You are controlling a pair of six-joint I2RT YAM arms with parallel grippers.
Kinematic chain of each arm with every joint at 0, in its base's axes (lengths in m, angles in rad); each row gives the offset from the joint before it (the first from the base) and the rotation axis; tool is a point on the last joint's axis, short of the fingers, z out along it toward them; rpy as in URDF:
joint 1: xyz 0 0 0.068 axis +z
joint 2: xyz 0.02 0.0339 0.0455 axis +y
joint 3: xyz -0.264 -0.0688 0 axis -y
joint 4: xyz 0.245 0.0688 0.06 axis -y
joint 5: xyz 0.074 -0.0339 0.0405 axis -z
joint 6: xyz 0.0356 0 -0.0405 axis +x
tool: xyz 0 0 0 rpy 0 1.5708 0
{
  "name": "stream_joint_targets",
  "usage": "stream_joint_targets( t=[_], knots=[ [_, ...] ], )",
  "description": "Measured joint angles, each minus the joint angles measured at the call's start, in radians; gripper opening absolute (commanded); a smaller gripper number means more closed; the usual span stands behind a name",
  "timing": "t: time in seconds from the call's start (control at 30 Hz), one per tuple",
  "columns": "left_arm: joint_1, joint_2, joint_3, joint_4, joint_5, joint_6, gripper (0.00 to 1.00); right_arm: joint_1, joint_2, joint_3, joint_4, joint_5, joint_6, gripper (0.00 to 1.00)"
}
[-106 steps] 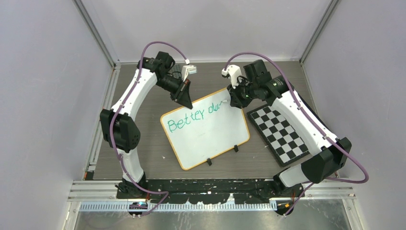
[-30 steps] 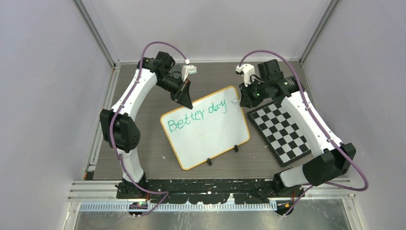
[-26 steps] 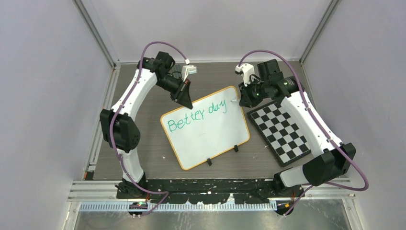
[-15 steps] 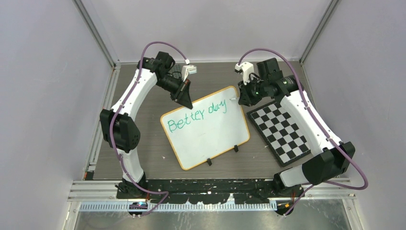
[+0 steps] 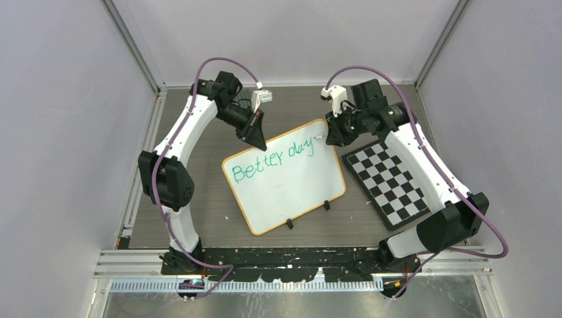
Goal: Write a sentence on the whiteboard
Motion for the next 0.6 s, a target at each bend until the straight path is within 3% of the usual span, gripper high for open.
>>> stream_joint_targets(
  t=[0.6],
  knots=[
    [0.000, 0.000, 0.000, 0.002, -0.002, -0.005, 0.00, -0.001, -0.014, -0.042, -0.018, 0.026, -0.029, 0.00]
  ],
)
